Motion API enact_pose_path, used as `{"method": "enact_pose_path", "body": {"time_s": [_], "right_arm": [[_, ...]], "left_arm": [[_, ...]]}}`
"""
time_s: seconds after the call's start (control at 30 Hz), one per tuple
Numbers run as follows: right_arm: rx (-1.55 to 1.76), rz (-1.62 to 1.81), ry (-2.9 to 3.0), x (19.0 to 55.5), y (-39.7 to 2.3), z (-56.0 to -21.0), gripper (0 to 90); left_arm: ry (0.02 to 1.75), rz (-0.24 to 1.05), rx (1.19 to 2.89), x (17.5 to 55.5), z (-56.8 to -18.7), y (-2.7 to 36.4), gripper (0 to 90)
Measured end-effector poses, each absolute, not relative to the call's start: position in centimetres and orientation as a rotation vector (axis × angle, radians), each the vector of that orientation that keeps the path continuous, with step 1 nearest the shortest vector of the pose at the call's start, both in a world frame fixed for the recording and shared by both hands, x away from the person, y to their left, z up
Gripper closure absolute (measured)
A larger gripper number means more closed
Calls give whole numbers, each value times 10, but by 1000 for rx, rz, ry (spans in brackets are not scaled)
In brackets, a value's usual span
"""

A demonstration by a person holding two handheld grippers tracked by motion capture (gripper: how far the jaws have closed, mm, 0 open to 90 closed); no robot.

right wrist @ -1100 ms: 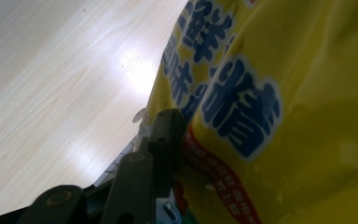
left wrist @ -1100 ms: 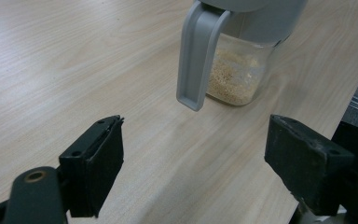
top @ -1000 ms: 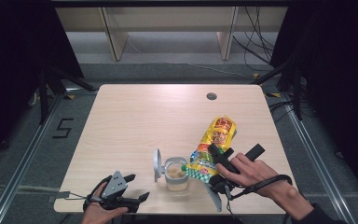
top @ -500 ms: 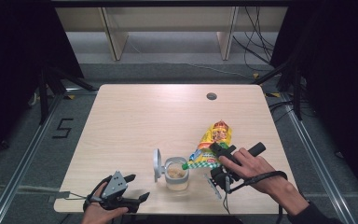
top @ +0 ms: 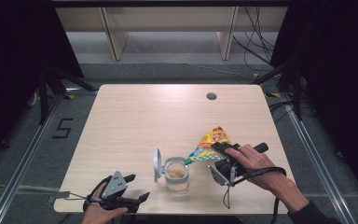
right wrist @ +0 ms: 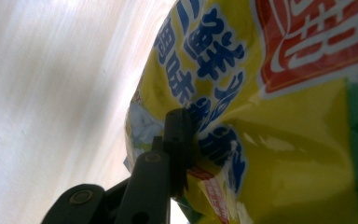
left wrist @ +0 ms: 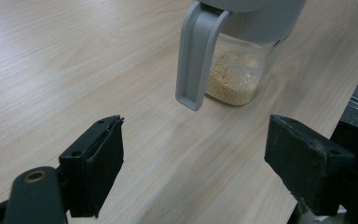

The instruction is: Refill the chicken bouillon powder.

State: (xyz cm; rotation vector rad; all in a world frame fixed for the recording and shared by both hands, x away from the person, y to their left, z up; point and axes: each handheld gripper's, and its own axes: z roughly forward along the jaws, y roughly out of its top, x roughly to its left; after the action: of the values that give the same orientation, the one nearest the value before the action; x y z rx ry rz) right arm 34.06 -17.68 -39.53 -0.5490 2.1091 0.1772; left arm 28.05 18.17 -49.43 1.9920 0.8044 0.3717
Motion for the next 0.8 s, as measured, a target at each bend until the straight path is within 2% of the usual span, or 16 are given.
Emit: {"method": "enact_pose_path", "body": {"time_s": [0.4,0.6,0.8], "right_arm": [[-410,284,2160,344,-199,-388,771],[-247,366,2203,347,-217,-393,777],[-232,418,2205,351,-226,-396,786]], "left_arm": [[808,370,1986,280,-494,181,189],[813,369,1986,280,-495,181,189],[817,363,1982,280,-495,180,189]]}}
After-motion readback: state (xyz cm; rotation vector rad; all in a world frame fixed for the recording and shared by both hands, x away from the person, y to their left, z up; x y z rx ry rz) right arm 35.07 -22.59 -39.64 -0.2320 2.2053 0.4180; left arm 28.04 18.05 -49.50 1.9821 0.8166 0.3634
